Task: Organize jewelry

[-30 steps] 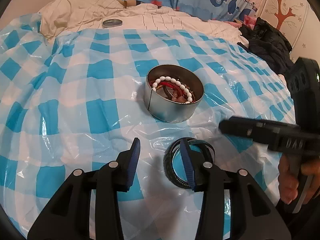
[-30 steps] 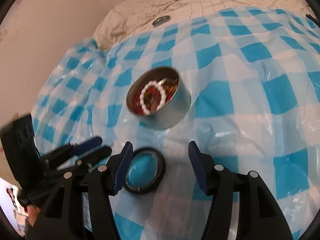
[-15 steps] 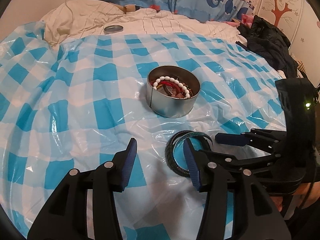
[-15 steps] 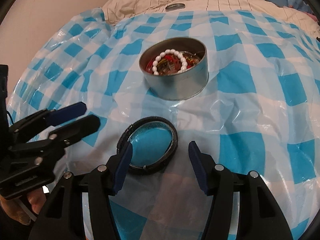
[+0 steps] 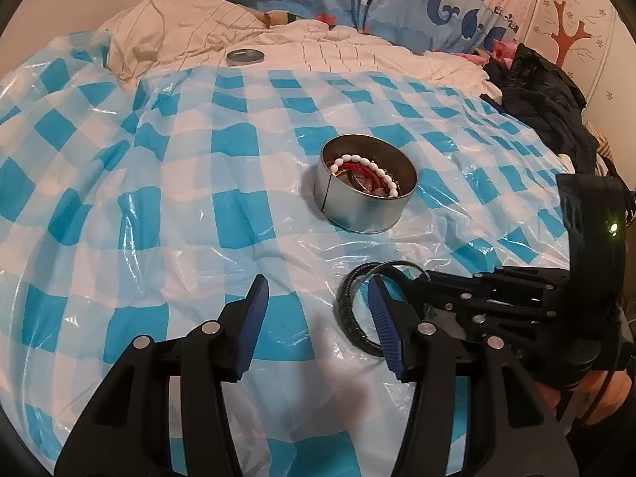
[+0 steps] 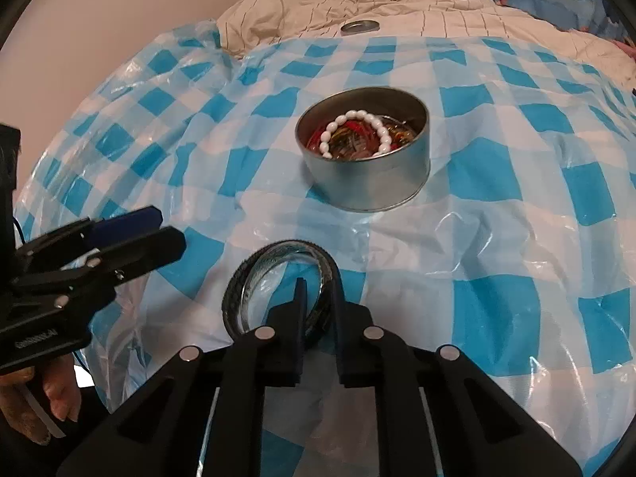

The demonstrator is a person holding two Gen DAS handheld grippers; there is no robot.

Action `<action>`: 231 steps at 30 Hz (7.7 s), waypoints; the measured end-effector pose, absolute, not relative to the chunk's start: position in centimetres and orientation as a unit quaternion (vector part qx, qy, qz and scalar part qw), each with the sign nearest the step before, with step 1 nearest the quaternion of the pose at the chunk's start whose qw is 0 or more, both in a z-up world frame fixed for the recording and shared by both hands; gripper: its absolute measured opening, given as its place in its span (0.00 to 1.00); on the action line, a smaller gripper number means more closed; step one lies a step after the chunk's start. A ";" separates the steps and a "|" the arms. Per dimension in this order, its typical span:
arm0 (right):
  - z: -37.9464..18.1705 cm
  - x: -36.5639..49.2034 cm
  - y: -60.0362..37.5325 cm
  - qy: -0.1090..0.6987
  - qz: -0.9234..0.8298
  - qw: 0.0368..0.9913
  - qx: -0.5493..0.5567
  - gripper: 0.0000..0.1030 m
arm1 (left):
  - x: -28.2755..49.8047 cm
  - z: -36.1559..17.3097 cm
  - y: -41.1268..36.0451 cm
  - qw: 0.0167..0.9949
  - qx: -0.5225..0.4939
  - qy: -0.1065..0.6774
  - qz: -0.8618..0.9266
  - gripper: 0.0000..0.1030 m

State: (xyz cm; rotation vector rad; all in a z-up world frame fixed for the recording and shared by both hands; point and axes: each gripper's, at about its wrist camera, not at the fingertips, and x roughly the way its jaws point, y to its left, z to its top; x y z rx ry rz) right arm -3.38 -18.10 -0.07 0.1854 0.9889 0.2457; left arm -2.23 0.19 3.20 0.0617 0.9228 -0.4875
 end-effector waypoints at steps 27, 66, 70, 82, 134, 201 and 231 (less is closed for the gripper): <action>-0.5 -3.4 -23.9 0.483 0.013 0.871 0.086 0.07 | -1.9 -1.8 -4.7 0.840 0.118 0.477 -0.228 0.49; 4.5 -4.2 -24.6 0.401 0.070 0.898 0.167 0.06 | -1.4 3.5 -2.2 0.870 0.065 0.422 -0.245 0.08; 5.2 -4.2 -25.0 0.390 0.073 0.901 0.176 0.06 | -1.4 3.9 -2.2 0.873 0.066 0.418 -0.245 0.08; 7.1 -3.6 -25.9 0.360 0.088 0.902 0.220 0.06 | -0.9 4.6 -2.1 0.878 0.054 0.408 -0.242 0.08; 7.6 -0.5 -29.6 0.320 0.082 0.903 0.275 0.06 | 3.6 5.0 -6.0 0.883 0.028 0.400 -0.243 0.08; 2.5 -2.8 -20.7 0.394 -0.029 0.916 0.074 0.93 | 1.7 4.7 -2.5 0.913 0.066 0.378 -0.140 0.90; 2.1 -2.8 -20.6 0.397 -0.031 0.915 0.067 0.93 | 2.2 3.7 -2.6 0.904 0.076 0.399 -0.131 0.92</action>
